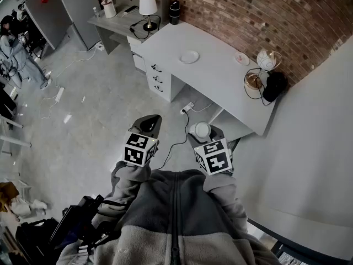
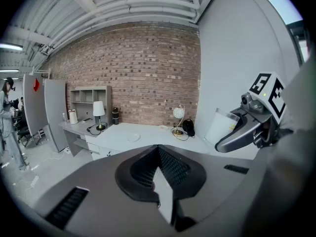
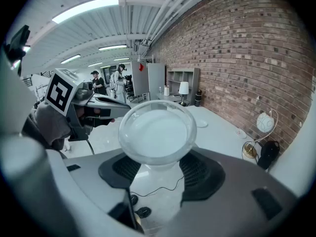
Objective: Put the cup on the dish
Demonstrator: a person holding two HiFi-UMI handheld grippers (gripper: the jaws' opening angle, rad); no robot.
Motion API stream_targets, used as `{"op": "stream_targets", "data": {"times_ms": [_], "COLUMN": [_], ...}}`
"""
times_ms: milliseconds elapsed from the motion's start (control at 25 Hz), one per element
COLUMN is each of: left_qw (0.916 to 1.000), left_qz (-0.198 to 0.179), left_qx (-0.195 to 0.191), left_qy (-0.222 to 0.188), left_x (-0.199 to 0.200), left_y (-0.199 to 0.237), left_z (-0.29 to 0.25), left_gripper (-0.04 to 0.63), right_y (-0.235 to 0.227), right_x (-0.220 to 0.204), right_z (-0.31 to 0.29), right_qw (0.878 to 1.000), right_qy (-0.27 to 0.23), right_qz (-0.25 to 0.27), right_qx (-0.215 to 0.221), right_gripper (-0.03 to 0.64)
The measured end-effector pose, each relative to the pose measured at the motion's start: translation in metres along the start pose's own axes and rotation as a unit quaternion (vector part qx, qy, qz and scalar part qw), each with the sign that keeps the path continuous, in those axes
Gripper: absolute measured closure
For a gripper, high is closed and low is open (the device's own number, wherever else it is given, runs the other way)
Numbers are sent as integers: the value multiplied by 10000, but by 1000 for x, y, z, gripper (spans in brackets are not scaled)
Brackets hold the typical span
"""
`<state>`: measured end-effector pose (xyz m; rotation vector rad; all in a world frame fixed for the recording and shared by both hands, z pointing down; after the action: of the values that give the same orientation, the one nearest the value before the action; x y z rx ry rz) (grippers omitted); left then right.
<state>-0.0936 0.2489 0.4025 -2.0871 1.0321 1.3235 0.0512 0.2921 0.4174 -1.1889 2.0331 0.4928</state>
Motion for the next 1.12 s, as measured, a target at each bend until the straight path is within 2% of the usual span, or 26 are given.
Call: {"op": "stream_targets", "data": {"times_ms": [480,800,1120], "left_qw": [9999,9996,9990], "left_qz": [11,42,127], "left_qx": [71,140,263], "left_qy": [76,257,352], "left_x": [-6,-26,-35], "left_y": [-13,-31,-24], "left_z": [-4,-3,-4], "left_gripper": [589,589,589], "right_y": [-3,-9,-16], "right_x": [-7,-29,-24], "right_z": [4,8,0], "right_qw": [9998,9995,9993], "right_qy": [-45,21,-63], "right_qz": [162,202,251], "right_qx": [130,254,263], "right_gripper": [365,365,366]}}
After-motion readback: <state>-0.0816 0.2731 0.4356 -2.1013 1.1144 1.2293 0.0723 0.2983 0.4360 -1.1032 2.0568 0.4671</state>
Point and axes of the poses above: the fingertips, and each gripper's own axes: z backward along the fingers, y to its left, x out of its top, the point moved 2 cm from there along z, backward along the fingers, and after that the axes turned 3 degrees about -z, right-handed, at the moved point
